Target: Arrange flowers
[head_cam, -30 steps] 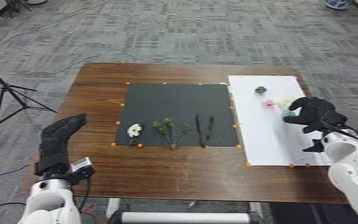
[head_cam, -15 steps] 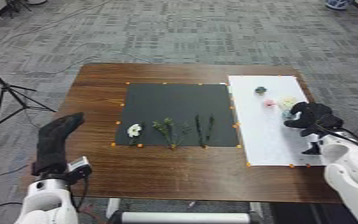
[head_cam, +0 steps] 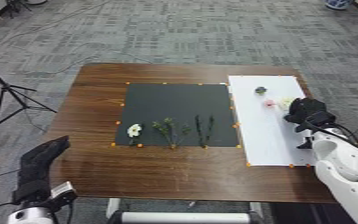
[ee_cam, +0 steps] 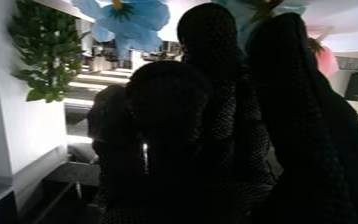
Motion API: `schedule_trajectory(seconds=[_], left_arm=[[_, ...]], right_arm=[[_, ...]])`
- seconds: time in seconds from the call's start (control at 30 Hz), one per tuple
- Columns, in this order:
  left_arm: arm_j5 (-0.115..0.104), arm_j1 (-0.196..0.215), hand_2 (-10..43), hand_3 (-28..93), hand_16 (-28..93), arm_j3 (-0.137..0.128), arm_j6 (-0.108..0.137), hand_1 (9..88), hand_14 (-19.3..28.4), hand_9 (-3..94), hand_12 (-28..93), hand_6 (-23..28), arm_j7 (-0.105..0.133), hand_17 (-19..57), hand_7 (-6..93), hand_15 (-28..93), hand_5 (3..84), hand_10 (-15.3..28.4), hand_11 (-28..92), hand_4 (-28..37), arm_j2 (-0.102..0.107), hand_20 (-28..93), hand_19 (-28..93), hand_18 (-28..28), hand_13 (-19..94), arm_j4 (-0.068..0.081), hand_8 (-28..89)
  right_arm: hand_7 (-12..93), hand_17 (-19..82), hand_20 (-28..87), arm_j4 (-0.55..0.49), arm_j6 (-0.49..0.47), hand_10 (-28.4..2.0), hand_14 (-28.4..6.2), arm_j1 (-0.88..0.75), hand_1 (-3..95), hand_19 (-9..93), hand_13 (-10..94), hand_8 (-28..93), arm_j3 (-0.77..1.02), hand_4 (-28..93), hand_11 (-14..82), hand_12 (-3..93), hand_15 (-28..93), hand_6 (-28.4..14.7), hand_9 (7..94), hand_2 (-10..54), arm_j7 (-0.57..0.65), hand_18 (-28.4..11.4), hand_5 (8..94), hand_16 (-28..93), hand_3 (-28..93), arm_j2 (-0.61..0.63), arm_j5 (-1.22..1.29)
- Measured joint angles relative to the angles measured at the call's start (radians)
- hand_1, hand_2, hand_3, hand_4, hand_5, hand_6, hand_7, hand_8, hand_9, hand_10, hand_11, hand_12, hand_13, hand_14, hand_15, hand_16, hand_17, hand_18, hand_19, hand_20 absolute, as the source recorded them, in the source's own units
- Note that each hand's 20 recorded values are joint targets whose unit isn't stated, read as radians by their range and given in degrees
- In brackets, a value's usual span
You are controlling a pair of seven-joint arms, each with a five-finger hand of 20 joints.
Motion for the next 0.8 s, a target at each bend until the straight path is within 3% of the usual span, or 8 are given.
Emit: schedule_trajectory(seconds=[0.1, 0.17, 0.33, 0.43, 0.53, 0.6, 0.7, 0.8], left_arm=[[-0.008, 0.008, 4.2, 72, -1, -0.027, -0.005, 33.0, 14.4, 49.7, 9, 3.0, 0.007, 5.7, 20.1, 15, 53.7, 13.6, 23, -22.2, 0.002, 16, 9, 10.0, 36, -0.002, -11], [-0.016, 0.028, 4.1, 72, -1, -0.068, -0.022, 32.9, 14.4, 49.7, 9, 3.0, 0.022, 5.8, 20.1, 15, 53.7, 13.5, 23, -22.3, 0.002, 16, 9, 10.0, 36, -0.009, -11], [-0.039, 0.131, 3.8, 72, -1, -0.2, -0.106, 32.7, 14.4, 49.6, 9, 3.0, 0.102, 5.8, 20.1, 15, 53.7, 13.5, 23, -22.1, -0.002, 16, 8, 9.9, 36, -0.033, -11], [-0.048, 0.183, 3.4, 72, -1, -0.228, -0.115, 32.6, 14.4, 49.5, 9, 3.0, 0.12, 5.8, 20.0, 15, 53.6, 13.5, 23, -22.0, -0.006, 16, 8, 9.9, 36, -0.041, -11], [-0.047, 0.197, 3.1, 72, -1, -0.213, -0.104, 32.5, 14.1, 49.4, 9, 3.0, 0.11, 5.8, 19.9, 14, 53.6, 13.5, 23, -22.0, -0.006, 16, 8, 9.7, 36, -0.039, -11], [-0.041, 0.187, 3.0, 73, -1, -0.178, -0.08, 32.4, 14.0, 49.3, 9, 3.0, 0.092, 5.8, 19.9, 14, 53.6, 13.5, 23, -22.0, 0.002, 15, 7, 9.6, 35, -0.033, -11], [-0.035, 0.136, 3.1, 72, -1, -0.11, -0.031, 32.5, 14.0, 49.3, 9, 3.0, 0.057, 5.8, 20.0, 14, 53.6, 13.6, 22, -22.3, 0.02, 16, 7, 9.6, 35, -0.013, -11], [-0.031, 0.059, 3.2, 72, -1, -0.07, -0.018, 32.5, 14.0, 49.3, 9, 3.0, 0.036, 5.8, 20.0, 14, 53.6, 13.6, 22, -22.5, 0.032, 16, 7, 9.6, 35, 0.012, -11]], right_arm=[[30, 52, 49, -0.005, 0.012, -8.5, -3.3, 0.003, 58.9, 91, 87, 10, -0.015, -19, 30.7, 23.7, 56, 1.0, 89.4, -6.6, 0.002, -17.0, 74.3, 35, 55, 0.012, 0.003], [30, 52, 49, -0.019, 0.018, -8.5, -3.3, 0.003, 58.7, 92, 87, 10, -0.024, -19, 30.7, 23.7, 56, 0.9, 89.6, -6.8, 0.004, -17.0, 74.8, 35, 55, 0.025, 0.011], [30, 52, 48, -0.118, 0.034, -8.5, -3.2, 0.008, 58.6, 92, 87, 10, -0.042, -18, 30.5, 23.8, 56, 0.9, 89.8, -6.9, 0.013, -16.9, 75.3, 36, 56, 0.063, 0.057], [29, 52, 48, -0.183, 0.044, -8.5, -3.1, 0.053, 58.4, 92, 87, 10, -0.088, -18, 30.4, 24.0, 56, 0.8, 89.7, -7.0, 0.013, -16.9, 75.5, 36, 56, 0.072, 0.086], [29, 52, 48, -0.222, 0.044, -8.3, -3.2, 0.149, 58.0, 92, 87, 10, -0.182, -18, 30.1, 23.9, 56, 0.9, 89.6, -7.1, -0.001, -16.5, 75.7, 36, 56, 0.068, 0.124], [29, 51, 47, -0.233, 0.036, -8.3, -3.1, 0.225, 58.0, 92, 87, 10, -0.252, -18, 30.0, 23.9, 56, 0.9, 89.6, -7.1, -0.031, -16.5, 75.6, 36, 56, 0.053, 0.16], [29, 51, 47, -0.234, -0.018, -8.4, -3.2, 0.332, 58.0, 92, 86, 10, -0.339, -18, 29.4, 23.7, 56, 0.8, 89.2, -7.0, -0.094, -16.5, 75.6, 36, 56, 0.008, 0.224], [29, 51, 47, -0.23, -0.128, -8.4, -3.2, 0.424, 57.9, 92, 86, 9, -0.41, -18, 28.8, 23.6, 56, 0.8, 88.8, -6.9, -0.14, -16.6, 75.6, 36, 56, -0.058, 0.26]])
